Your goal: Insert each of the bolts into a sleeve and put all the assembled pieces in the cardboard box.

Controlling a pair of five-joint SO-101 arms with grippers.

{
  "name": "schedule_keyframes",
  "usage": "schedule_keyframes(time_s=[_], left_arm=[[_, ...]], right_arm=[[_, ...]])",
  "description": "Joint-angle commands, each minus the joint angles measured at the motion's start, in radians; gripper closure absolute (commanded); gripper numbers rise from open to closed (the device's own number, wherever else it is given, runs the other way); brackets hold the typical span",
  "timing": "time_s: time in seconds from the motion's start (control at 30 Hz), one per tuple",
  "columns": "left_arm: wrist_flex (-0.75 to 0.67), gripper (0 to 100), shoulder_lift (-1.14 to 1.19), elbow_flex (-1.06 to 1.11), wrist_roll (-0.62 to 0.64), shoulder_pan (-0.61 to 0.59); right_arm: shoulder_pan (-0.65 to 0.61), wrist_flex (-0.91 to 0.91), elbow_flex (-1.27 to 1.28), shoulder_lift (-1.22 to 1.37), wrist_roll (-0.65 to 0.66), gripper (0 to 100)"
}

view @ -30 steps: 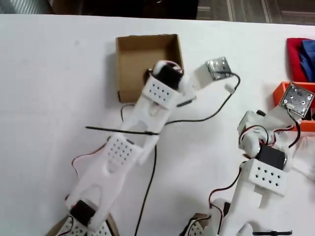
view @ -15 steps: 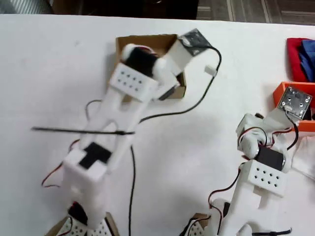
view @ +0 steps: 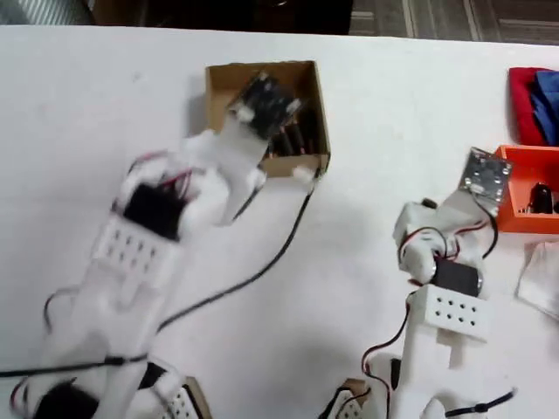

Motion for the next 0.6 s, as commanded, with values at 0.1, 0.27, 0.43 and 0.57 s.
schedule_keyframes(time_s=[0.1,0.27,0.43,0.57], left_arm=[[-0.299,97,-0.235,0.272,0.086,-0.094],[-0.402,97,-0.255,0.280,0.087,-0.091],[-0.411,97,-0.258,0.289,0.097,-0.091],[-0.354,97,-0.259,0.288,0.094,-0.092]], right_arm=[[-0.252,-0.067,-0.015,-0.030,-0.002,97.5],[-0.409,-0.383,0.032,-0.027,-0.002,97.5],[-0.461,-0.694,0.124,-0.025,-0.002,97.5],[-0.461,-0.733,0.176,-0.025,-0.002,97.5]])
